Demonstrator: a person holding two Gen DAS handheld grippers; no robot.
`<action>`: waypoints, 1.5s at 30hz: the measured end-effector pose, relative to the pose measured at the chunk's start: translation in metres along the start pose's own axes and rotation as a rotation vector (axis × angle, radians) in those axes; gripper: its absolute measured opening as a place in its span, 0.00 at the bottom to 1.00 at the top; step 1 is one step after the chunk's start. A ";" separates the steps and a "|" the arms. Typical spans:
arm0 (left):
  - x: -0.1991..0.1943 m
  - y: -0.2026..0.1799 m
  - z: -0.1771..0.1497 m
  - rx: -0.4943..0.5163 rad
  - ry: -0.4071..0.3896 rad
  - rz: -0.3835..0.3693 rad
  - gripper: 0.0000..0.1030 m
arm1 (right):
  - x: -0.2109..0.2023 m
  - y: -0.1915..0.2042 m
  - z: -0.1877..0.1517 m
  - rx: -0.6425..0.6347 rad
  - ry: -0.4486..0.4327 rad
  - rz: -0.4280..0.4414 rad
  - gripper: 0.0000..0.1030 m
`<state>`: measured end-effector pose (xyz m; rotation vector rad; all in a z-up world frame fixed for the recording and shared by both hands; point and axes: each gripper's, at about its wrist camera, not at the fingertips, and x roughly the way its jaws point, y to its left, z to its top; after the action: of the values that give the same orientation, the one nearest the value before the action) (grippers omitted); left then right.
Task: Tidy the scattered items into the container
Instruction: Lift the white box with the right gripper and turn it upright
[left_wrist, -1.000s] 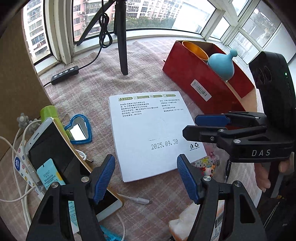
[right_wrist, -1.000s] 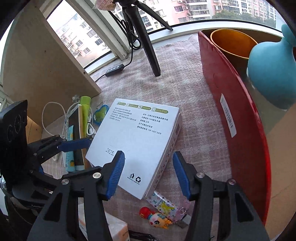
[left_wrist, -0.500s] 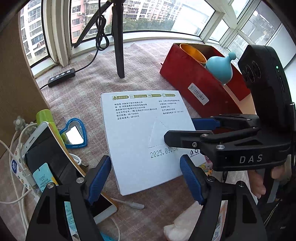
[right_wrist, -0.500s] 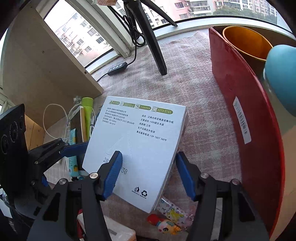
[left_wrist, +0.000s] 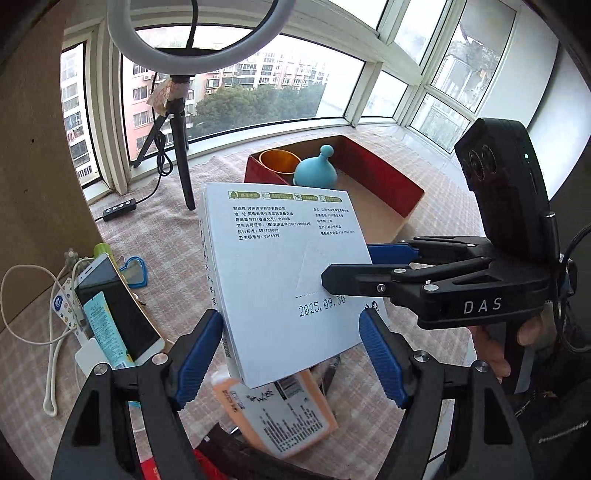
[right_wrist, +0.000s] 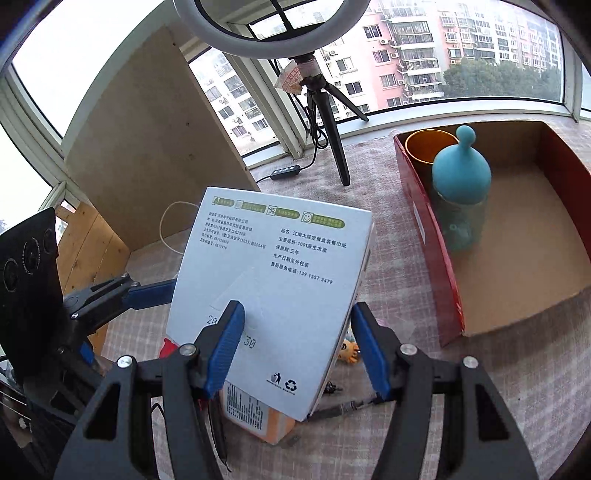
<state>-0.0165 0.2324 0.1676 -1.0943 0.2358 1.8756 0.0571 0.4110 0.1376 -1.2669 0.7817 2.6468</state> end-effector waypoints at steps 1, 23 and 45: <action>-0.001 -0.010 -0.004 0.004 0.002 -0.014 0.72 | -0.009 -0.004 -0.010 0.007 0.002 -0.005 0.58; 0.062 -0.092 -0.089 0.028 0.239 -0.060 0.68 | -0.047 -0.118 -0.141 0.286 0.118 -0.053 0.58; 0.083 -0.091 -0.114 -0.040 0.264 -0.048 0.64 | 0.003 -0.126 -0.126 0.306 0.158 0.076 0.55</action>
<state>0.1071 0.2710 0.0613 -1.3638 0.3200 1.6979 0.1814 0.4571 0.0185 -1.3933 1.2258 2.3794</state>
